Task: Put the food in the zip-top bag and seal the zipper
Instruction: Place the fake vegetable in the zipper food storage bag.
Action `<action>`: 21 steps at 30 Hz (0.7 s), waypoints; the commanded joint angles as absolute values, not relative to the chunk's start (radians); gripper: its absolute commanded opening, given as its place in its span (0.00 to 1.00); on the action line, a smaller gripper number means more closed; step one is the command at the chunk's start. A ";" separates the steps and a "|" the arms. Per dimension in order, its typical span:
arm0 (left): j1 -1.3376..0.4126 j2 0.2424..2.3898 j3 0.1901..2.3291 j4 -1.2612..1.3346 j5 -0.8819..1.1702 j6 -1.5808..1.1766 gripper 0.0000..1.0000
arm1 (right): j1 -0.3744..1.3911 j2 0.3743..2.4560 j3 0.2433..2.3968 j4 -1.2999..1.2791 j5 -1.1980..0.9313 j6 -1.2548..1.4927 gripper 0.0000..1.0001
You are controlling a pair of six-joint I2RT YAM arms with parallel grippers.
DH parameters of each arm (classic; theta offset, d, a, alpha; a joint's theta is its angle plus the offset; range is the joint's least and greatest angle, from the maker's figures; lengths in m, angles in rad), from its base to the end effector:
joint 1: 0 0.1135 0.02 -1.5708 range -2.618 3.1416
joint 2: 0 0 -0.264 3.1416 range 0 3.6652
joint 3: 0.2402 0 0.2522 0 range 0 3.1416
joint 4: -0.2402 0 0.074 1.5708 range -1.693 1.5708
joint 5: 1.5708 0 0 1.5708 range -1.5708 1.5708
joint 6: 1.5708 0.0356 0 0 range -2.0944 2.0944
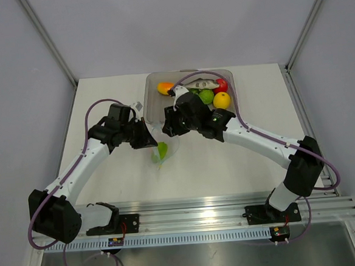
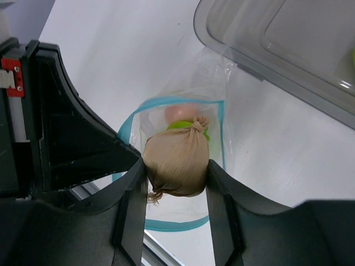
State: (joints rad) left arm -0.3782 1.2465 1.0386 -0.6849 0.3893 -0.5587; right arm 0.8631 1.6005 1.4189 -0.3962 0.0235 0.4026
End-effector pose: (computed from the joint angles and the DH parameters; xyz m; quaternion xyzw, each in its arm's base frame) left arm 0.2320 -0.1067 0.2886 -0.0193 0.9273 -0.3101 0.2088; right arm 0.2421 0.2817 0.3323 -0.1952 0.8573 0.2734 0.3902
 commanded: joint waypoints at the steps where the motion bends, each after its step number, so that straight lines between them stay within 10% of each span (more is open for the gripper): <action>1: -0.373 1.235 1.068 -0.634 0.440 -0.577 0.00 | 0.900 1.621 1.424 -0.414 0.005 0.367 0.48; 4: -0.373 1.235 1.075 -0.638 0.439 -0.575 0.00 | 0.911 1.632 1.425 -0.423 0.005 0.357 0.75; 17: -0.373 1.244 1.066 -0.646 0.405 -0.571 0.00 | 0.722 1.558 1.414 -0.453 0.186 0.428 0.56; 21: -0.370 1.244 1.069 -0.655 0.388 -0.565 0.00 | 0.614 1.743 1.500 -0.520 0.146 0.408 0.76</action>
State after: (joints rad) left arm -0.3779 1.2465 1.0389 -0.6800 0.3923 -0.5690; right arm 0.6720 1.6218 1.4345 -0.4786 0.1650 0.4091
